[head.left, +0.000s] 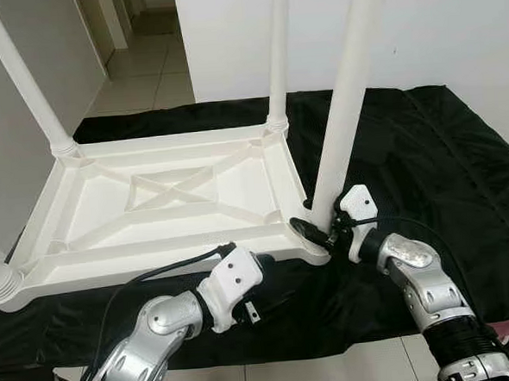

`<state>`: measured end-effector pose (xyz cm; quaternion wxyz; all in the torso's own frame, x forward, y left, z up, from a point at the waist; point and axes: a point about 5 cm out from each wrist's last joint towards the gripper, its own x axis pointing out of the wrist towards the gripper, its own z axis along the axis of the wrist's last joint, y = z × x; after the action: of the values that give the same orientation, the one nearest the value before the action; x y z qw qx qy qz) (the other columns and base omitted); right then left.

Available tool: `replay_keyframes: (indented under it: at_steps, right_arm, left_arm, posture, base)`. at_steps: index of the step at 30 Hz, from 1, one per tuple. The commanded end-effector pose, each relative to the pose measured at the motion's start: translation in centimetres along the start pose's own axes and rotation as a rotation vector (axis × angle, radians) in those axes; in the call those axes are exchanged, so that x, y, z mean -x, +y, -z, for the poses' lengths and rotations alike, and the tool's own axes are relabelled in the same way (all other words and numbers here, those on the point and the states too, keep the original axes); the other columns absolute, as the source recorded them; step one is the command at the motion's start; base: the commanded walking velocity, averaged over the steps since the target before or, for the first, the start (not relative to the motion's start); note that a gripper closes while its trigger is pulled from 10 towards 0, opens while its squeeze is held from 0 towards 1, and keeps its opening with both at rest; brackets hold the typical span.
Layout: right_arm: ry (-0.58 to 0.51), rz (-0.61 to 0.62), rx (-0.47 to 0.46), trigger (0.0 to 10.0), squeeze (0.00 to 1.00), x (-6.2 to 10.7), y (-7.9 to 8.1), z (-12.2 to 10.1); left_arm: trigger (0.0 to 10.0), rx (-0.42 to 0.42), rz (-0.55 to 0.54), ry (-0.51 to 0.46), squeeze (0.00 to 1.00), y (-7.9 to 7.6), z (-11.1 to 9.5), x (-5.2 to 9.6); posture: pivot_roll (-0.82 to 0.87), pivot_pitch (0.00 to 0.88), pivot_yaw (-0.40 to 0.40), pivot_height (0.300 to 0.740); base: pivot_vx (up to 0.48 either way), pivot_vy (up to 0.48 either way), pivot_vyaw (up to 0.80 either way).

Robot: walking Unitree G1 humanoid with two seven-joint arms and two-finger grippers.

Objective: Building children table

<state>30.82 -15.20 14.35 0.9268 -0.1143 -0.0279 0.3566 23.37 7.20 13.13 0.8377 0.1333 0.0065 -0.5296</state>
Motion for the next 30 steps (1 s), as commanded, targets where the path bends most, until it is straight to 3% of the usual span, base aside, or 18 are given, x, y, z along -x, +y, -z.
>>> replay_keyframes:
  at_steps: [1,7,9,14,20,24,30]
  right_arm:
    - [0.097,0.043,-0.026,10.0,0.00,0.4,0.6,1.9]
    - [0.078,0.125,-0.064,10.0,0.00,0.3,1.4,1.5]
    - [0.077,0.246,-0.111,10.0,0.00,0.1,2.3,1.4]
    - [0.077,0.334,-0.160,10.0,0.00,-0.1,3.1,1.6]
    - [0.068,0.444,-0.213,10.0,0.00,-0.6,5.2,1.5]
    - [0.084,0.609,-0.247,10.0,0.00,-0.4,5.9,1.5]
    - [0.074,0.630,-0.272,10.0,0.00,-0.8,6.6,1.0]
  left_arm:
    - [10.0,-0.003,0.029,0.017,0.00,-0.2,0.2,0.2]
    - [10.0,-0.008,0.029,0.020,0.00,0.1,0.2,0.2]
    - [10.0,-0.011,0.028,0.020,0.00,0.5,0.2,0.1]
    - [10.0,-0.009,0.029,0.019,0.00,0.6,0.2,0.0]
    - [10.0,-0.015,0.028,0.014,0.00,0.8,0.2,-0.2]
    - [10.0,-0.017,0.008,0.011,0.00,1.4,0.0,0.0]
    - [10.0,-0.014,0.006,0.012,0.00,1.4,0.1,0.1]
  posture:
    - [-0.02,0.035,0.057,0.740]
    - [-0.02,0.034,0.057,0.740]
    - [-0.04,0.037,0.061,0.740]
    - [-0.05,0.035,0.062,0.740]
    - [-0.05,0.029,0.062,0.740]
    - [-0.04,0.019,0.062,0.740]
    - [-0.04,0.025,0.065,0.740]
  base:
    - [0.000,0.000,0.00]
    - [0.000,0.000,0.00]
    - [0.000,0.000,0.00]
    - [0.000,0.000,0.00]
    - [0.000,0.000,0.00]
    - [0.000,0.000,0.00]
    - [0.000,0.000,0.00]
